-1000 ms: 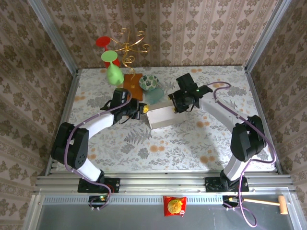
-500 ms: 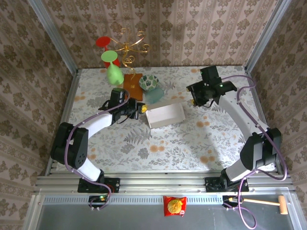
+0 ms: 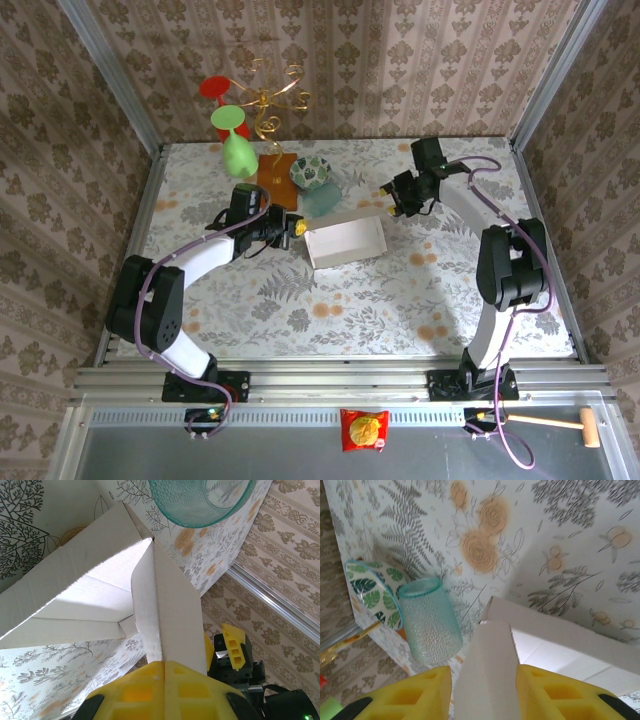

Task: Fold the paper box

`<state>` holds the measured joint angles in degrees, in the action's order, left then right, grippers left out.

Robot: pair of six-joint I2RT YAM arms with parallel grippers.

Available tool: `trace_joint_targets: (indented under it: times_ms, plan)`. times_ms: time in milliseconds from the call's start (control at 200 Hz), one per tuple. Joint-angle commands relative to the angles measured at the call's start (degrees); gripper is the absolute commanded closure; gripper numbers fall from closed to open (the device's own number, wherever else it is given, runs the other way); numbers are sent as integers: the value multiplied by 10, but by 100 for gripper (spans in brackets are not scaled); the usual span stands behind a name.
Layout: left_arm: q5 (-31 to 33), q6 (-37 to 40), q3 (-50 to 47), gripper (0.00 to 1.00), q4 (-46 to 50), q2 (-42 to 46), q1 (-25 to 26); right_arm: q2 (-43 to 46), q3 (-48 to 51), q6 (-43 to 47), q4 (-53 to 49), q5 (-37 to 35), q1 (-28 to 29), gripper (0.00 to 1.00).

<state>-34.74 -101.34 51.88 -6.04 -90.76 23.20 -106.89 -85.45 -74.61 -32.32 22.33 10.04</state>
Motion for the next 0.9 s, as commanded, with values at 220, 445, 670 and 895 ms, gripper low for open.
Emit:
trace_joint_targets:
  times_ms: [220, 445, 670, 895]
  plan:
    - [-5, 15, 12, 100, -3, -18, -5, 15, 8, 17, 12, 43, 13, 69]
    - [-7, 18, 18, 100, -3, -25, -6, 33, 40, -11, 41, 49, 21, 69]
    - [-6, 44, 34, 100, 15, -32, -5, 32, 40, -12, 32, 56, 27, 72]
    - [5, 71, 30, 100, 10, -37, -3, 31, 63, -9, 43, 62, 30, 80]
